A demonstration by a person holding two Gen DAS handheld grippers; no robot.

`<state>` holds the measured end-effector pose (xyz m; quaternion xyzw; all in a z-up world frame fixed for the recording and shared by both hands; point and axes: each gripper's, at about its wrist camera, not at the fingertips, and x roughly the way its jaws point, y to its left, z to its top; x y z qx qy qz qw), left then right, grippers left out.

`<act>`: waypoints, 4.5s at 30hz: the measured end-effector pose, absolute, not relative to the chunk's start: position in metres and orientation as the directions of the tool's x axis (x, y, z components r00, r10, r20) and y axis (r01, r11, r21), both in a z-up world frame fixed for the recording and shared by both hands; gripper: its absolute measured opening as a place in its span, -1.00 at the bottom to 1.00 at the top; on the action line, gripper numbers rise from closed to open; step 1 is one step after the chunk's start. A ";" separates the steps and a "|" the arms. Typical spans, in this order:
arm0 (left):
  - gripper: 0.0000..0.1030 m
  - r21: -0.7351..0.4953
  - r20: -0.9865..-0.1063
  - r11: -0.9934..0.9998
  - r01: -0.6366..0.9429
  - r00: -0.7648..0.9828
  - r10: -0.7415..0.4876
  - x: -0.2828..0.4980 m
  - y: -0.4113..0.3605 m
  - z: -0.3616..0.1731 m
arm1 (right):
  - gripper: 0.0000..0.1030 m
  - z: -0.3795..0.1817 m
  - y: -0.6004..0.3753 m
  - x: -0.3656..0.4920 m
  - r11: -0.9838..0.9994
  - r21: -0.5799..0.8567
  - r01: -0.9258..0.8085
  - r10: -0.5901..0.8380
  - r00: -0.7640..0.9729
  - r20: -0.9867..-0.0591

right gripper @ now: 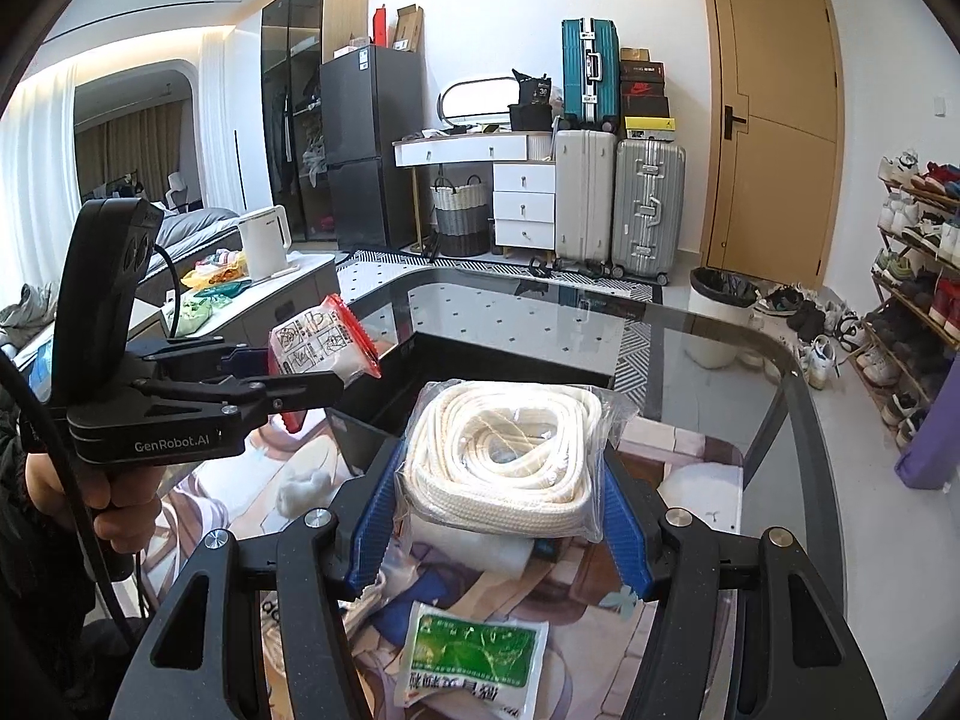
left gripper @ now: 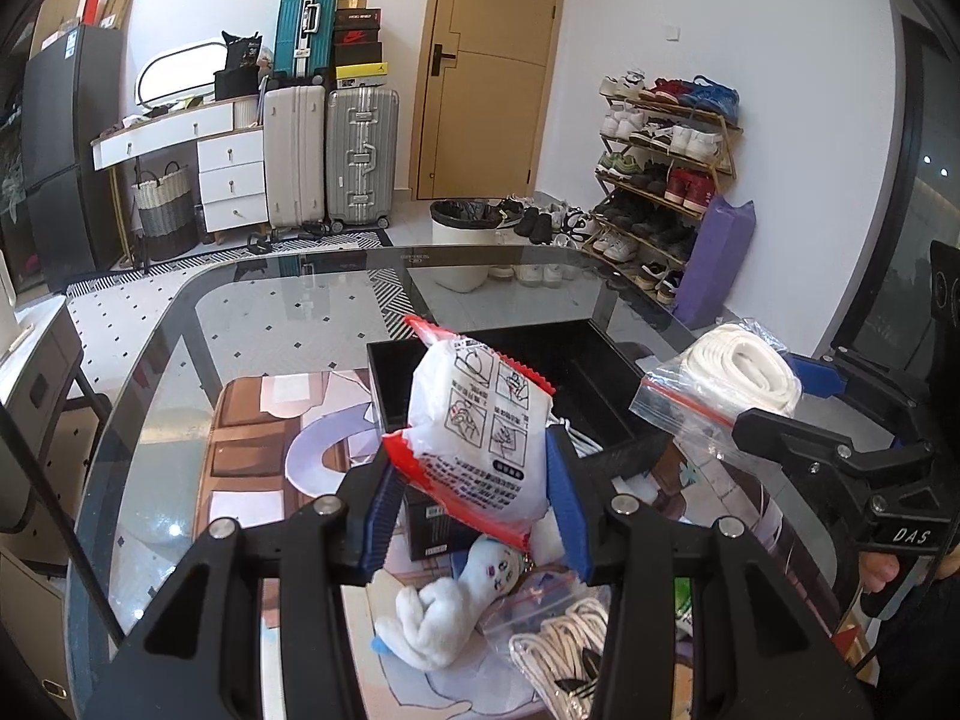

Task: Organize soft objects
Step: 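Carry the packet and rope coil into the black box with both tools, release, then move the left tool to the bagged Adidas shoelaces and the right tool to the green packet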

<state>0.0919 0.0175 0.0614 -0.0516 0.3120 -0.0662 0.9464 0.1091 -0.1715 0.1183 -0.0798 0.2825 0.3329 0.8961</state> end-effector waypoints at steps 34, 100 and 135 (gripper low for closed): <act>-0.14 -0.124 -0.623 0.990 0.064 0.772 -0.128 0.121 0.020 0.047 | 0.50 0.104 -0.140 0.163 0.776 0.072 -0.627 0.546 0.611 -0.573; 1.00 -0.017 -0.647 0.995 0.099 0.757 -0.087 0.056 0.008 0.025 | 0.99 0.039 -0.164 0.107 0.752 0.010 -0.659 0.384 0.426 -0.819; 1.00 -0.015 -0.737 0.983 0.183 0.662 -0.134 0.043 -0.047 -0.003 | 0.99 0.003 -0.168 0.111 0.730 0.024 -0.683 0.332 0.324 -0.886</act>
